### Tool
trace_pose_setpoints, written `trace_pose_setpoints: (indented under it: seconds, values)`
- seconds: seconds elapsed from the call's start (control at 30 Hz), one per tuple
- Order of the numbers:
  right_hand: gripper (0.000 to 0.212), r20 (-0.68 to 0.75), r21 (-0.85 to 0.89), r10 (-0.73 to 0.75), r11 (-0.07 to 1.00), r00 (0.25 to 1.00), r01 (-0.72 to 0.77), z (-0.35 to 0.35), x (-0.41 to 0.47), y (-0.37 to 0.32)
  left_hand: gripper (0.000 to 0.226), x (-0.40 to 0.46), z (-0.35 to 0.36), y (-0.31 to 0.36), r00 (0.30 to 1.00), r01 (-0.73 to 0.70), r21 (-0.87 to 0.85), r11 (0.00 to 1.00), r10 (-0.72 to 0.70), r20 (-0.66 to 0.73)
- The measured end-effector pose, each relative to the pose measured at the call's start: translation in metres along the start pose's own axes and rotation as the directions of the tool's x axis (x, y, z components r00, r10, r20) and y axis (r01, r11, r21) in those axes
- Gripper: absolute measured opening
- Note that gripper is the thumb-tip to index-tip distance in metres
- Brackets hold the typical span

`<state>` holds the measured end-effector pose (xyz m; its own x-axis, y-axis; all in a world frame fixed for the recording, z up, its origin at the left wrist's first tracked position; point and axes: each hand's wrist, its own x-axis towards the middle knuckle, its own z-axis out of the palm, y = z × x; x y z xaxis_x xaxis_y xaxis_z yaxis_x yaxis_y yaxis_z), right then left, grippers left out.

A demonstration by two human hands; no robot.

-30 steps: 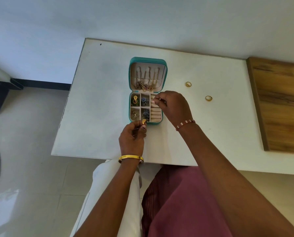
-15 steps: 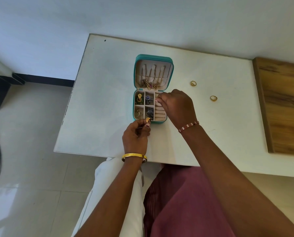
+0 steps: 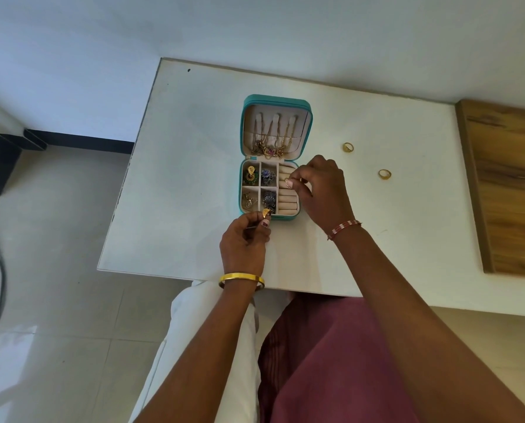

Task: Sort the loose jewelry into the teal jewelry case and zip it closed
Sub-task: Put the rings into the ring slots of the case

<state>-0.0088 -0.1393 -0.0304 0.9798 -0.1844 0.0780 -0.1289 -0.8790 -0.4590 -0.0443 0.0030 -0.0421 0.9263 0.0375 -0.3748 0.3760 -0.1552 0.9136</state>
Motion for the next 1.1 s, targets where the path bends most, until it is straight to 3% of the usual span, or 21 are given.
trace_pose_setpoints:
  seconds: [0.17, 0.6, 0.77, 0.9, 1.1]
  values:
    - [0.016, 0.155, 0.142, 0.051, 0.987, 0.987, -0.074, -0.007, 0.006, 0.005, 0.012, 0.000, 0.000, -0.001, 1.000, 0.002, 0.005, 1.000, -0.002, 0.000]
    - [0.018, 0.416, 0.212, 0.030, 0.969, 0.909, -0.129, -0.012, 0.026, 0.003, 0.013, 0.001, 0.000, -0.002, 1.000, -0.007, -0.003, 1.000, 0.007, 0.001]
    - [0.009, 0.292, 0.278, 0.088, 0.945, 0.952, -0.173, -0.012, 0.023, 0.003, 0.013, 0.001, 0.000, -0.001, 1.000, -0.003, -0.011, 1.000, 0.003, 0.003]
    - [0.021, 0.190, 0.338, 0.146, 0.919, 0.971, -0.204, -0.006, 0.017, 0.004, 0.013, 0.001, 0.000, -0.001, 1.000, -0.001, -0.009, 1.000, 0.001, -0.001]
    - [0.021, 0.119, 0.322, 0.189, 0.922, 0.975, -0.218, 0.003, 0.010, 0.004, 0.013, 0.001, 0.000, -0.001, 1.000, 0.013, -0.020, 1.000, -0.013, 0.000]
